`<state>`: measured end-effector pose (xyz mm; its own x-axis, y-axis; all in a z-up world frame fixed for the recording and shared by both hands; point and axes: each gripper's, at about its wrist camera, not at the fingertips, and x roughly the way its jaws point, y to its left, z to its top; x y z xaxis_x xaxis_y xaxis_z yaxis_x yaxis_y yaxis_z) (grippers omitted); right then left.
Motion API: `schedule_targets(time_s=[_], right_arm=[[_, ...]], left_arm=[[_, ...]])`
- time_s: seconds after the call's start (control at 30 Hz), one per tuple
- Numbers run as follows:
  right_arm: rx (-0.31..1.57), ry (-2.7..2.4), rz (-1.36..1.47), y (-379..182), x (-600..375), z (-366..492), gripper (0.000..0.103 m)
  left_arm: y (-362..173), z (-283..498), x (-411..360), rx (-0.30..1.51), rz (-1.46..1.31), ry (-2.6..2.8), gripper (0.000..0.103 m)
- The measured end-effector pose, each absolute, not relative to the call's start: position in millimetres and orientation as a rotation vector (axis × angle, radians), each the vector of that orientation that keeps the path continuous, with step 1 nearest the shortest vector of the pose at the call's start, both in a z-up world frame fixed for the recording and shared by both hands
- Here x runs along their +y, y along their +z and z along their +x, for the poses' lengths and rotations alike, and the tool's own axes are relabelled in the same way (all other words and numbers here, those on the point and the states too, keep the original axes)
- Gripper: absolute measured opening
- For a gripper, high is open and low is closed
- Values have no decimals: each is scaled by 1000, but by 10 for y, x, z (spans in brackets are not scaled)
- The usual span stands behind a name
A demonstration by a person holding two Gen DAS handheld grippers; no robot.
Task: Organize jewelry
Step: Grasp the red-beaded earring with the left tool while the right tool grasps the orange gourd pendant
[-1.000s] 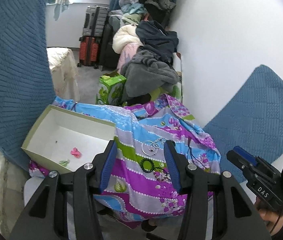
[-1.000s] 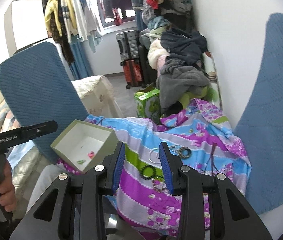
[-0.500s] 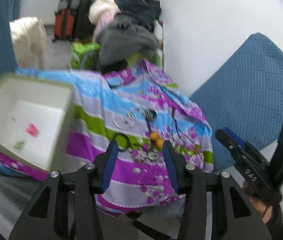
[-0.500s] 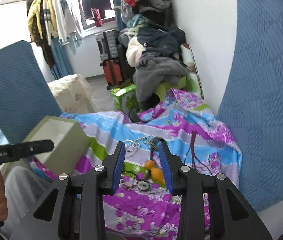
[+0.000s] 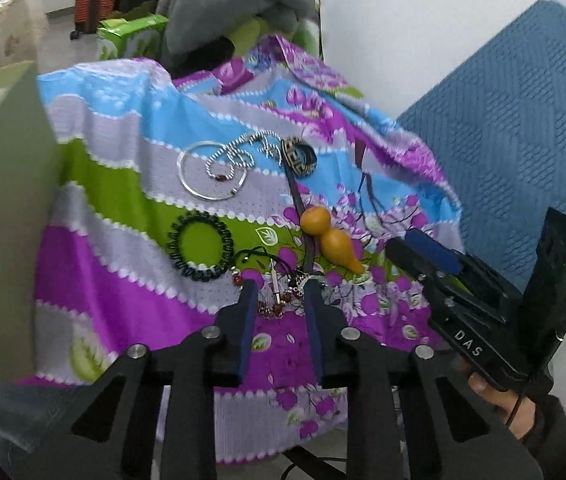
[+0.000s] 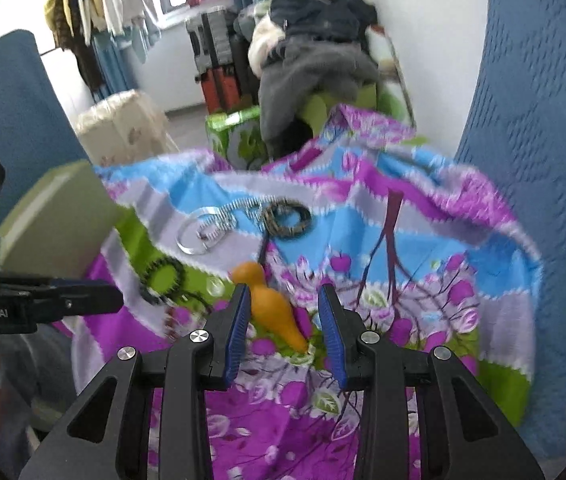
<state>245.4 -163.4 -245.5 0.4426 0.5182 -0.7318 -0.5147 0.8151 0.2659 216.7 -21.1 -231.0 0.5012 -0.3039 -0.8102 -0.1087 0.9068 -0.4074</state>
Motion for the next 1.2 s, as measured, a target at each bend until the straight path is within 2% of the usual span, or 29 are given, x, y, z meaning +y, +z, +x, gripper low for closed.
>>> schedule_targets(time_s=[0.13, 0.4, 0.77, 0.87, 1.0, 1.2], right_arm=[[977, 690, 54, -2667, -1622, 2557, 33], [984, 747, -1, -2791, -1518, 2597, 32], [1025, 783, -4, -2905, -1418, 2654, 32], [1071, 777, -12, -2980, -1388, 2683, 25], [1065, 777, -31, -2982, -1357, 2667, 25], [1072, 748, -2, -2925, -1371, 2662, 24]], left_arm=[[-2489, 2304, -288, 1084, -409, -124, 21], [-2738, 2502, -406, 1149, -339, -104, 13], [-2766, 2605, -560, 1170, -222, -91, 13], [-2765, 2606, -585, 1177, -197, -72, 8], [-2777, 2592, -585, 1164, -184, -55, 3], [-2765, 2556, -552, 1153, -204, -74, 3]])
